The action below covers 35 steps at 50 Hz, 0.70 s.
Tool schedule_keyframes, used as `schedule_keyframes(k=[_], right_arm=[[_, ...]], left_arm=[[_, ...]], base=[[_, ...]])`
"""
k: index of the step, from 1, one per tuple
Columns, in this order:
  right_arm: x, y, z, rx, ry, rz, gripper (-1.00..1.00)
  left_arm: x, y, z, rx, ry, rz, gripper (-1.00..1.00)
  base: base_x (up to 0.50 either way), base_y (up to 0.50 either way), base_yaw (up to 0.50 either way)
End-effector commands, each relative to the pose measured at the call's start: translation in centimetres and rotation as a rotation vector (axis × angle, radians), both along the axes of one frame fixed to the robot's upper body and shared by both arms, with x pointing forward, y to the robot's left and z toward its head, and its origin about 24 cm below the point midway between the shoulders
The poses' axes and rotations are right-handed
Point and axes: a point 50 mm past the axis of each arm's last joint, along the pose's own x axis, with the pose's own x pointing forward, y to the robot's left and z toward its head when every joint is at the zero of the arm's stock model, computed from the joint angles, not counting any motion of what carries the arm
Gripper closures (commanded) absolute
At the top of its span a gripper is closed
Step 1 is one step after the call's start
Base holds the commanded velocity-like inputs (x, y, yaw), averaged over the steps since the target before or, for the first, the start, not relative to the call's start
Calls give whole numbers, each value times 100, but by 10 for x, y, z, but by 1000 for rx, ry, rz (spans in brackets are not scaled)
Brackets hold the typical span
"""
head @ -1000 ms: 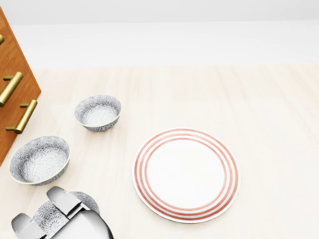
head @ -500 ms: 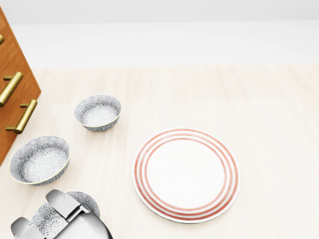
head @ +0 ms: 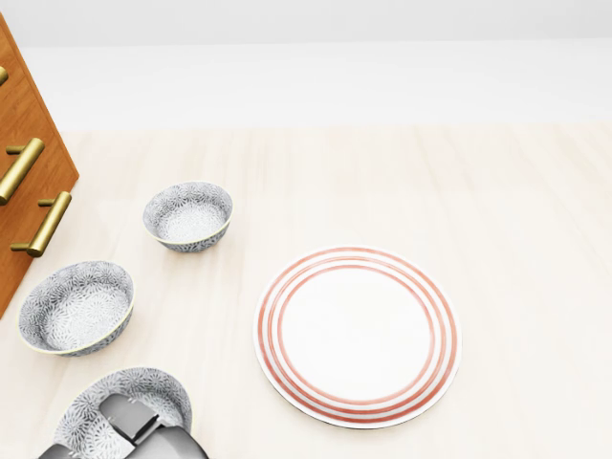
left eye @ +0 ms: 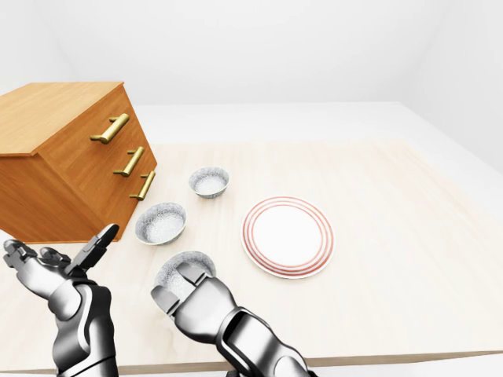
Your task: Put the bowl at the front on the plate.
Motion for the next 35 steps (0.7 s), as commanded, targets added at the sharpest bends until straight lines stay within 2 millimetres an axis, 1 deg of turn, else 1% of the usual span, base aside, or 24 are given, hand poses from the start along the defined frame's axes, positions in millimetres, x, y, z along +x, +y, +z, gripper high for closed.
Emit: schedule_keyframes(k=[1,7,12,15,17,29,35], right_arm=[[4,1,-7,-16,31,-8,-100],[4,1,-16,-30,75,-15,-100],[7,0,-13,-19,76,-47,-100],[8,-1,-15,-13,97,-59,-100],[9,-2,-16,-12,103,-66,-100],[6,-6,-33,-30,192,-77,-100],[10,-1,-37,-40,215,-57,-100]], left_arm=[[1,0,-2,-5,8,1,-100],[0,0,-2,-4,8,0,-100],[1,0,-3,-6,11,-2,-100],[0,0,0,0,-2,-2,-100],[1,0,-1,-3,4,-2,-100],[1,0,-1,-3,3,-2,-100],[0,0,0,0,1,-2,-100]], base=[[0,0,0],[0,0,0],[0,0,0],[0,0,0],[0,0,0],[0,0,0],[0,0,0]])
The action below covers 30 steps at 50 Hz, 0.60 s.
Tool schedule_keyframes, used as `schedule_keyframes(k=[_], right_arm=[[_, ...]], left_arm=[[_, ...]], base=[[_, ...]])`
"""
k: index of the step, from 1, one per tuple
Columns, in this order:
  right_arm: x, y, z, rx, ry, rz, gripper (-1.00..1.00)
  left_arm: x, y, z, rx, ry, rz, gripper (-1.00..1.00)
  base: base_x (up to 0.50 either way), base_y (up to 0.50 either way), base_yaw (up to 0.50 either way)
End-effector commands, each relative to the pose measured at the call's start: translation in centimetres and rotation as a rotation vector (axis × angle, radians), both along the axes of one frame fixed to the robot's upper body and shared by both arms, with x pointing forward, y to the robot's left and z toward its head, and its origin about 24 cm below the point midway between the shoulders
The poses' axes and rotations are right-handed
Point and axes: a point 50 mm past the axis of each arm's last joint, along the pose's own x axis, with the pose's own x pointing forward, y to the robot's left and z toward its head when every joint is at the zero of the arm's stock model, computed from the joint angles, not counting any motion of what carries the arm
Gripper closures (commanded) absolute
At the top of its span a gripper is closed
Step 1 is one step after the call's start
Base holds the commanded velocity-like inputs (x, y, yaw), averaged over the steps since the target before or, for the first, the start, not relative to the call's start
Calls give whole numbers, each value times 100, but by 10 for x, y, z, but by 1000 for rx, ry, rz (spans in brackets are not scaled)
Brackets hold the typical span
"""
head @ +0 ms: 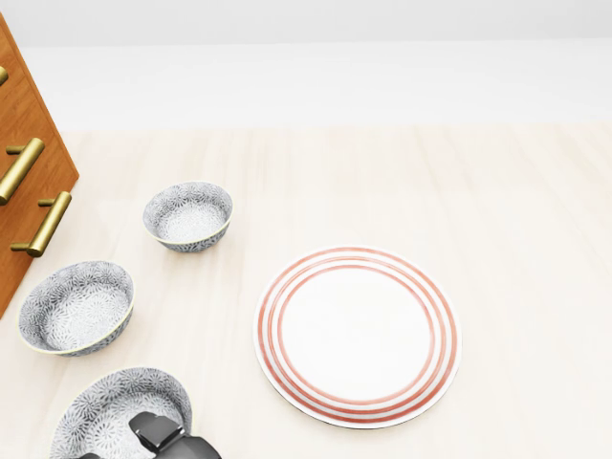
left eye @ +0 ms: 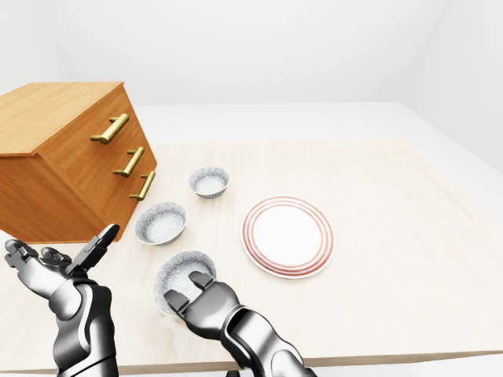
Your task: Put the bowl at the front on the plate.
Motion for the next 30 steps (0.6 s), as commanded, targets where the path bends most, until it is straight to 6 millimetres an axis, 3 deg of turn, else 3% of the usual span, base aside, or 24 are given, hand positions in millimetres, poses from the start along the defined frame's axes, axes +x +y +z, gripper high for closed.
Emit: schedule_keyframes(k=[1,20,30], right_arm=[[4,4,-8,-10,47,7,-100],[21,11,0,5,50,-66,-100],[30,11,-8,-1,103,-78,-100]], left_arm=[[0,0,0,0,1,0,-100],[1,0,-2,-5,9,-2,-100],[0,0,0,-3,0,-2,-100]], base=[[0,0,0],[0,0,0],[0,0,0]])
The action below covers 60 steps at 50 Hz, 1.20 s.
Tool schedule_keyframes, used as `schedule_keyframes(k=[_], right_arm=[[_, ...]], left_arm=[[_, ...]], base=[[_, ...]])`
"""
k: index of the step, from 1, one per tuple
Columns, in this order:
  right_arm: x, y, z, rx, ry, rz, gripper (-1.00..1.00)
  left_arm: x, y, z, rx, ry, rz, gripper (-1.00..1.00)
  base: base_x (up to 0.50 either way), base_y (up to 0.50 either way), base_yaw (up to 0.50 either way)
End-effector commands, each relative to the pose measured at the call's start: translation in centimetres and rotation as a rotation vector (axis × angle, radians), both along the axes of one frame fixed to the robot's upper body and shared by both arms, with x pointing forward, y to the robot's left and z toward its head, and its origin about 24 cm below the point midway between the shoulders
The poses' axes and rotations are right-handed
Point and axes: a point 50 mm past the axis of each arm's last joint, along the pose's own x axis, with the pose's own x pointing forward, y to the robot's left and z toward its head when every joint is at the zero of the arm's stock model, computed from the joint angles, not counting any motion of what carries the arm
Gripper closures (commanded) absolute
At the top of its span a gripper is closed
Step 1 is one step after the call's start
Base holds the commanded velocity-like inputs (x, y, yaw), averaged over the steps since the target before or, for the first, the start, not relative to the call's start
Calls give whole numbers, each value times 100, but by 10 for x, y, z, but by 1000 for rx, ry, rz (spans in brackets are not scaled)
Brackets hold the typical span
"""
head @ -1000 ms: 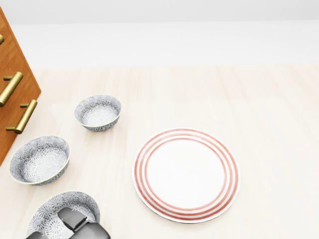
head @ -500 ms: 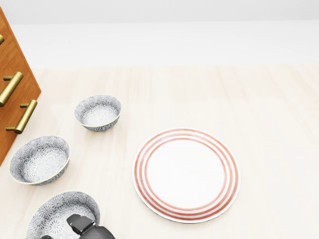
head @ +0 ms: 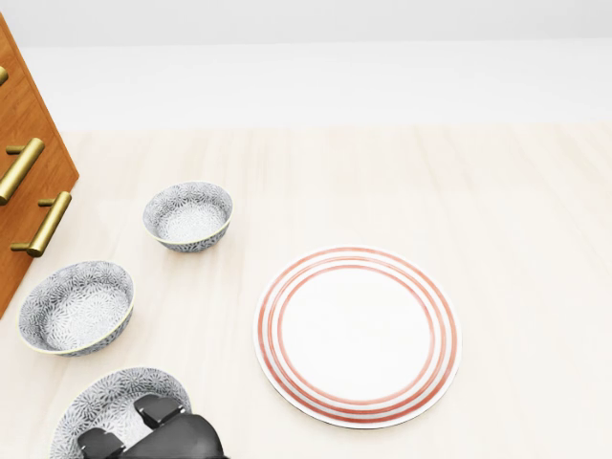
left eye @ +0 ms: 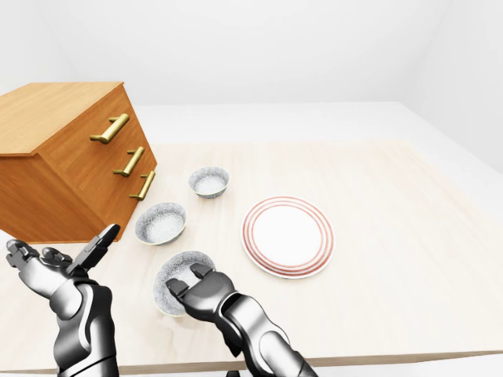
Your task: Put the bowl at the front on the plate.
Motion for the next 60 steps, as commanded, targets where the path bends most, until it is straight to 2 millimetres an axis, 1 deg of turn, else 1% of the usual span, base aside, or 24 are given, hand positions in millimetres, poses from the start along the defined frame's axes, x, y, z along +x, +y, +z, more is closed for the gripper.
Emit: schedule_keyframes(k=[1,10,21,23,28,35,36,37,38,39,40,57,60], right_arm=[[9,1,-3,5,39,-22,-100],[14,-1,-11,8,85,-12,-100],[21,2,-21,-8,140,18,-100],[23,2,-20,-3,141,19,-100],[23,2,-21,1,153,24,-100],[24,2,-28,-6,189,29,-100],[24,2,-27,-3,188,28,-95],[24,2,-27,-1,191,28,-49],[24,2,-30,-6,201,27,18],[24,2,-31,-7,209,26,53],[24,2,-32,-9,215,27,100],[29,4,-27,-19,190,30,100],[28,4,-29,-31,185,32,100]], left_arm=[[0,0,0,-1,-1,0,-100],[-2,1,4,8,-18,4,-100],[0,0,0,0,-3,2,-100],[0,0,-1,-3,3,1,-100],[0,0,1,0,-3,0,-100],[0,0,0,-1,0,-1,-100],[0,0,1,0,-2,-1,-100],[0,0,0,0,-2,-1,-100],[0,0,0,0,-2,-1,-100],[0,0,0,0,-1,-1,-100],[1,0,0,-1,0,-1,-100],[-2,1,4,5,-19,4,-100],[-1,0,0,-2,-4,4,-100]], base=[[0,0,0],[0,0,0],[0,0,0],[0,0,0],[0,0,0],[0,0,0],[0,0,0],[0,0,0],[0,0,0],[0,0,0],[0,0,0],[0,0,0],[0,0,0]])
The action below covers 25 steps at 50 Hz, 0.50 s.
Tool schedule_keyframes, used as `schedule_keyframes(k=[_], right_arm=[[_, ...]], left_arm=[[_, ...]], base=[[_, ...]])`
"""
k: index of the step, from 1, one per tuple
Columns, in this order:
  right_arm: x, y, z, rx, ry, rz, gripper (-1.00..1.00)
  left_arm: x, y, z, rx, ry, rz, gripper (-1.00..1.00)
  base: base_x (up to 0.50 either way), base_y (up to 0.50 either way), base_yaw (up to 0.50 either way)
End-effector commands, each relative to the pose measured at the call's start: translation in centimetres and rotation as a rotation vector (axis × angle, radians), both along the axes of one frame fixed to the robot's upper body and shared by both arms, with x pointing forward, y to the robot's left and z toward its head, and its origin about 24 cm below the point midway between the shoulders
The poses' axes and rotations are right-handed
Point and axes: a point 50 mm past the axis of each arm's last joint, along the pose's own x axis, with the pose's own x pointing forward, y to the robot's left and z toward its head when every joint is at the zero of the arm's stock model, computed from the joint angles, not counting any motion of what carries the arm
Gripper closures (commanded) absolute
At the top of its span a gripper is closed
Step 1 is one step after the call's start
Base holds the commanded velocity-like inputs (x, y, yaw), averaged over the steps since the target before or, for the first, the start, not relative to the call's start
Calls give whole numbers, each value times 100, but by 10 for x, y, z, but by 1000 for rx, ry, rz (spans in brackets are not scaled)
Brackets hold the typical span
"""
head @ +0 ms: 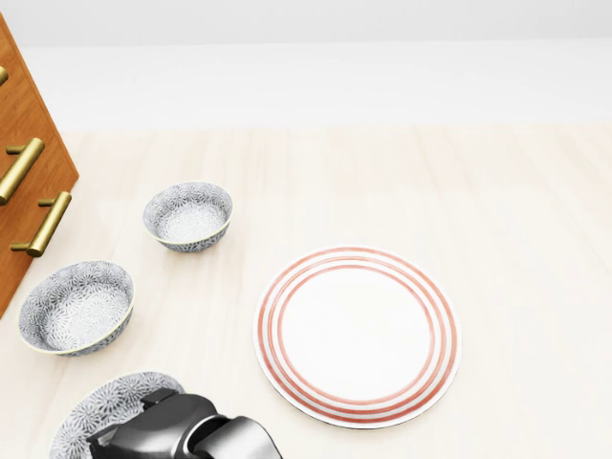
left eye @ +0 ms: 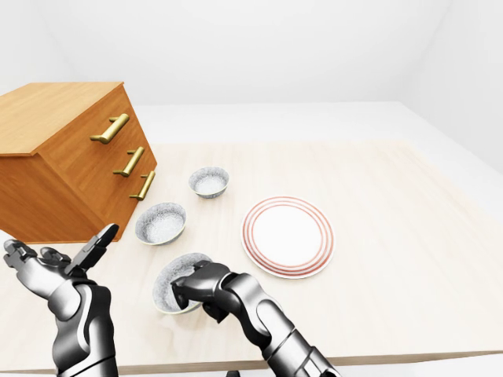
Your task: Put the bowl at the front on the plate.
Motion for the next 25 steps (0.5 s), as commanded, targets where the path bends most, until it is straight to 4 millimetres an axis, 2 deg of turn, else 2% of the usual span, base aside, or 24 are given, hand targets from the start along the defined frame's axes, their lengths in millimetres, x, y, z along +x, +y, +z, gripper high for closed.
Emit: schedule_keyframes(k=[1,9,17,21,25], right_arm=[[-5,-2,-20,-97,27,11,100],[-3,-2,-18,-156,-36,22,100],[-4,1,-4,-171,-140,24,100],[-3,2,11,-151,-215,14,100],[-3,3,9,-183,-229,25,100]], left_arm=[[0,0,-1,-2,2,1,-100],[-1,0,2,5,-9,2,-100],[3,0,-5,-7,24,-4,-100],[0,0,2,8,-2,-2,-100],[1,0,-1,3,10,0,-100]], base=[[0,0,0],[0,0,0],[0,0,0],[0,0,0],[0,0,0]])
